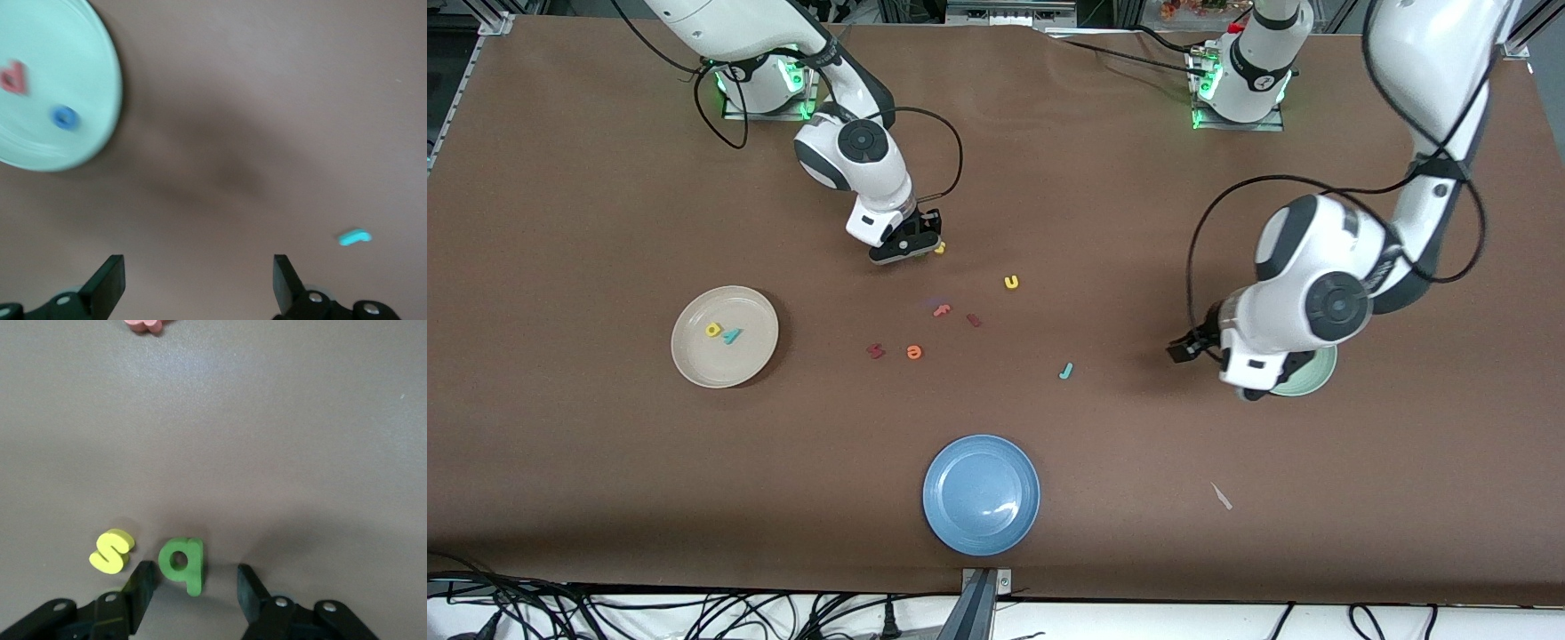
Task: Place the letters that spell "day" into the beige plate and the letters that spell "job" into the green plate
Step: 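Release the pink letter with the left gripper while the right gripper reaches the green letter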
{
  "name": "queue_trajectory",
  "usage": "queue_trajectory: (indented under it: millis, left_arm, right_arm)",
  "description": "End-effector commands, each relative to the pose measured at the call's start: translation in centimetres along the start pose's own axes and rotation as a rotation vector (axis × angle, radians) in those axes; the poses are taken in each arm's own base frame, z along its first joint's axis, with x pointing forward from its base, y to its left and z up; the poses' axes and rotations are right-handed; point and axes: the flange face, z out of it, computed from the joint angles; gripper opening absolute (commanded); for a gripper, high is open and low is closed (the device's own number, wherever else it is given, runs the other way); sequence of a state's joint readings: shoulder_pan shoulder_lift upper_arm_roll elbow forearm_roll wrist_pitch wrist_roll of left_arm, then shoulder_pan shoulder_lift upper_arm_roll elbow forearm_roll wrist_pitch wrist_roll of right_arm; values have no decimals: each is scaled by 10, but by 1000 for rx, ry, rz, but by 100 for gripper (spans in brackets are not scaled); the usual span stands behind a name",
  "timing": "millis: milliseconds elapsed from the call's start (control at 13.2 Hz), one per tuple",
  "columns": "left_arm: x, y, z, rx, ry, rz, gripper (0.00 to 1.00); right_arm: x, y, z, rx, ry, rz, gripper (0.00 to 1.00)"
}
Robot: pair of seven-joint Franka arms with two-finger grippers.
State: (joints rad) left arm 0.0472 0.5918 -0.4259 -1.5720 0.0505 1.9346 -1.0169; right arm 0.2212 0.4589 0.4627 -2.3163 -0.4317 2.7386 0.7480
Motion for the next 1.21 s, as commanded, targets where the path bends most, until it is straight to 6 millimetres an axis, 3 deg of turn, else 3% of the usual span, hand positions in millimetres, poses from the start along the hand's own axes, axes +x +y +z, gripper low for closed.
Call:
queue_trajectory:
  millis: [0, 228, 531, 835, 986, 1138]
  left_arm:
    - [2, 48, 38, -49, -24, -74, 94]
    - [-7, 79, 66, -167, 26, -153, 92]
    - [-30, 106, 105, -91, 179, -185, 92]
    - [-39, 124, 121, -100, 174, -215, 93]
    - [-44, 133, 132, -117, 128, -235, 92]
    - [-45, 134, 135, -121, 108, -245, 87]
  right_arm:
    - [1, 1, 4, 13, 13, -8, 56]
    - [0, 1, 6, 14, 9, -8, 44]
    - [0, 1, 7, 14, 8, -8, 32]
    - [11, 17, -5, -10, 38, -27, 26]
    - [22, 38, -20, -43, 45, -34, 26]
    - [36, 82, -39, -97, 27, -68, 26]
